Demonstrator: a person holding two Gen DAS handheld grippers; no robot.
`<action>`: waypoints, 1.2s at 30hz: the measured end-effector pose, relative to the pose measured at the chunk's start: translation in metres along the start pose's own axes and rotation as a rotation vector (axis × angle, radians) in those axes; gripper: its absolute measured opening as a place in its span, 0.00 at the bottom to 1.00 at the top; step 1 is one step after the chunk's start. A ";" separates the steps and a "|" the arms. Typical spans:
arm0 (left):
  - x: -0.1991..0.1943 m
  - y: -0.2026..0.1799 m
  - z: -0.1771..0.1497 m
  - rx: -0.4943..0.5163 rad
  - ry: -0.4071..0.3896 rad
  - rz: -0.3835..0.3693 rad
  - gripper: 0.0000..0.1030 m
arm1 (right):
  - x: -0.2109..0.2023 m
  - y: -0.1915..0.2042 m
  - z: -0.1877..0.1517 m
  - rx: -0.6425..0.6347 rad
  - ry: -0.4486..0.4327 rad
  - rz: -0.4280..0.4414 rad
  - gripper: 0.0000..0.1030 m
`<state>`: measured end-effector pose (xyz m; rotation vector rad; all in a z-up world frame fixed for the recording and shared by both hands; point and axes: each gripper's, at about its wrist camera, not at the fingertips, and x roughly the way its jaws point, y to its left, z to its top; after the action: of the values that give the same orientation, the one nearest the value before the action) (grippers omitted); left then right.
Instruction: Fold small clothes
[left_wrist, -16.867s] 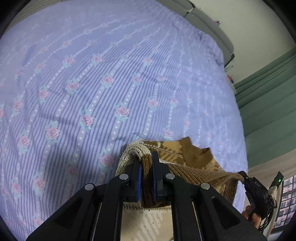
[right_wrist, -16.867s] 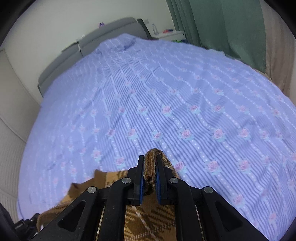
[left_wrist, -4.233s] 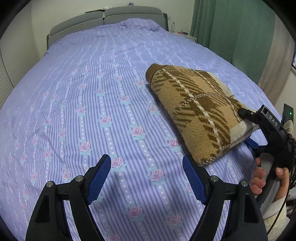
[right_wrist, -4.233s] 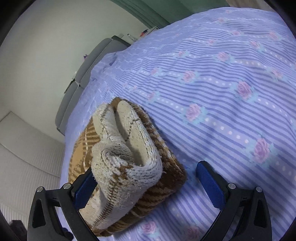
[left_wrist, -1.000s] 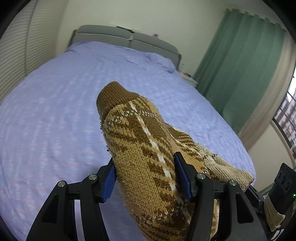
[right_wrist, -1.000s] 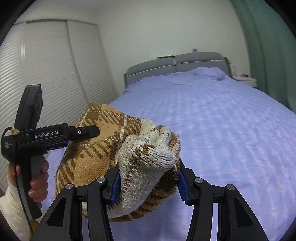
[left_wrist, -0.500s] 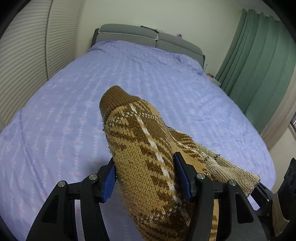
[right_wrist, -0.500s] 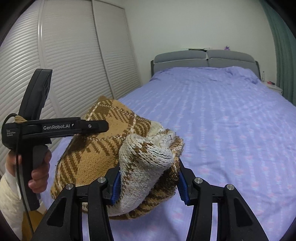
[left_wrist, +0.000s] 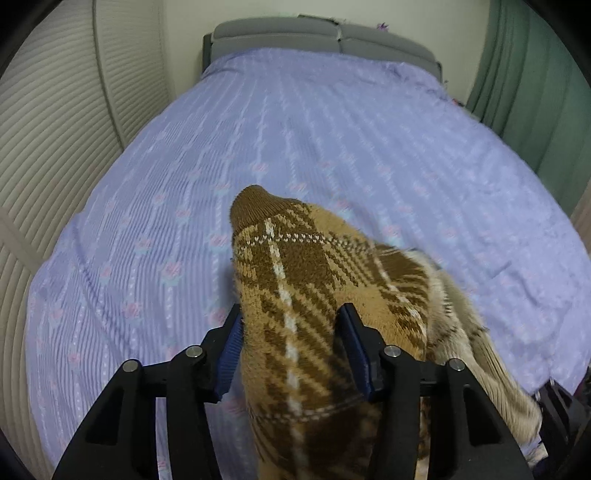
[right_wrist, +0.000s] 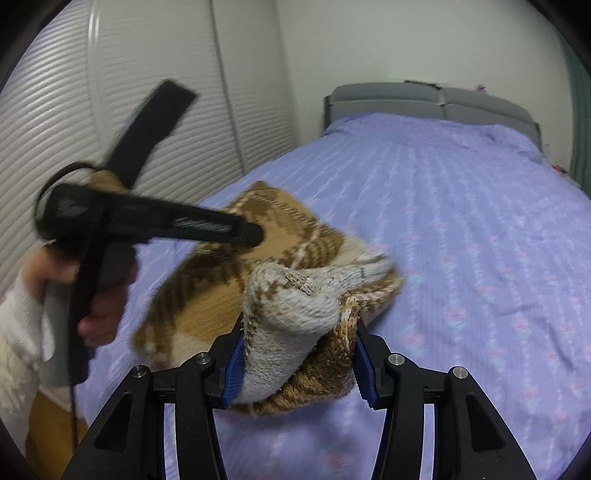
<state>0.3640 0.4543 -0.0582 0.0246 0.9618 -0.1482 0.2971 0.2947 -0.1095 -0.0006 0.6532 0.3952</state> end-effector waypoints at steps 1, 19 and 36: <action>0.004 0.003 -0.005 -0.009 0.010 0.006 0.45 | 0.003 0.002 -0.003 0.006 0.017 0.021 0.49; -0.008 -0.008 -0.050 -0.050 -0.046 0.077 0.50 | -0.001 -0.073 -0.069 0.206 0.213 0.186 0.62; -0.109 -0.099 -0.117 -0.198 -0.204 0.103 0.64 | -0.110 -0.123 -0.068 0.062 0.104 0.040 0.81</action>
<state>0.1939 0.3791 -0.0314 -0.1208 0.7665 0.0393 0.2217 0.1332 -0.1135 0.0513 0.7690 0.4156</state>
